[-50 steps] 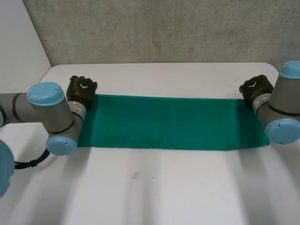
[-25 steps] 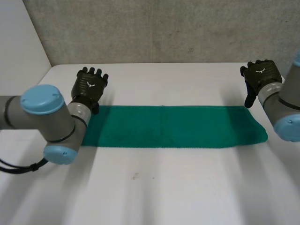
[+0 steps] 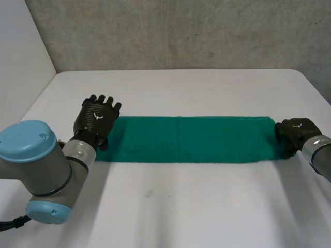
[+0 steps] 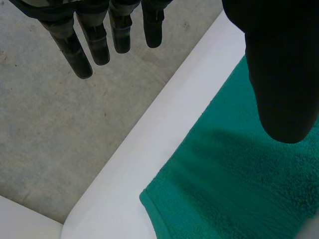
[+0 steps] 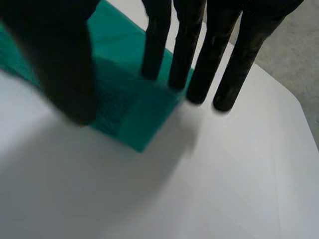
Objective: Fold the towel.
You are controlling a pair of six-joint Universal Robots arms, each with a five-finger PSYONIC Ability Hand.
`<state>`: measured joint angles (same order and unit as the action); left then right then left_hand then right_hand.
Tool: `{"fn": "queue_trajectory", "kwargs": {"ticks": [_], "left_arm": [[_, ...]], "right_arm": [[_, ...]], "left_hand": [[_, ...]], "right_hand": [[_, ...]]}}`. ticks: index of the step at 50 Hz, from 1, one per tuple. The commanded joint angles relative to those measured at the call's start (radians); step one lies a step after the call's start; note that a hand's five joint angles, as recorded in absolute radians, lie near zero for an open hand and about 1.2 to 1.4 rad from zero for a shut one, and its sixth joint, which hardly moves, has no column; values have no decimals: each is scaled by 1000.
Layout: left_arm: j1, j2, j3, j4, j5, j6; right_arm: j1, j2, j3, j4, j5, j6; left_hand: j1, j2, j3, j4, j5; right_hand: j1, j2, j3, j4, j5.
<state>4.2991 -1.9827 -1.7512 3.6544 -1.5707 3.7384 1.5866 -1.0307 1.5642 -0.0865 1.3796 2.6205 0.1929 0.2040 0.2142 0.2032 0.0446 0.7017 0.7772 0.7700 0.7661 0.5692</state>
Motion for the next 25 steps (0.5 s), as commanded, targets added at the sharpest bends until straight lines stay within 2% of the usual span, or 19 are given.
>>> {"fn": "queue_trajectory", "kwargs": {"ticks": [1,10,11,14,15,17,19,25], "left_arm": [[-1,-7,-1,0,-2,0],[1,1,-4,0,-3,0],[1,1,-4,0,-5,0],[1,2,-5,0,-5,0],[1,2,-5,0,-5,0],[1,2,-5,0,-5,0],[1,2,-7,0,-5,0],[1,2,-7,0,-6,-11]], "right_arm": [[-45,50,-39,-53,3,-7],[-178,47,-96,-24,76,-134],[-218,35,-119,-21,100,-230],[-237,31,-133,-19,118,-301],[-246,24,-144,-22,125,-383],[-243,6,-151,-26,125,-415],[-231,-26,-157,-22,124,-413],[1,-80,-208,-30,84,-310]], "left_hand": [[-18,-29,-40,-29,-45],[-18,-29,-40,-29,-45],[-18,-29,-40,-29,-45],[-18,-29,-40,-29,-45],[-18,-29,-40,-29,-45],[-18,-29,-40,-29,-45],[-18,-29,-40,-29,-45],[-18,-29,-40,-29,-45]], "right_hand": [[695,619,626,630,653],[695,619,626,630,653],[695,619,626,630,653],[695,619,626,630,653],[695,619,626,630,653],[695,619,626,630,653],[695,619,626,630,653],[695,619,626,630,653]]}}
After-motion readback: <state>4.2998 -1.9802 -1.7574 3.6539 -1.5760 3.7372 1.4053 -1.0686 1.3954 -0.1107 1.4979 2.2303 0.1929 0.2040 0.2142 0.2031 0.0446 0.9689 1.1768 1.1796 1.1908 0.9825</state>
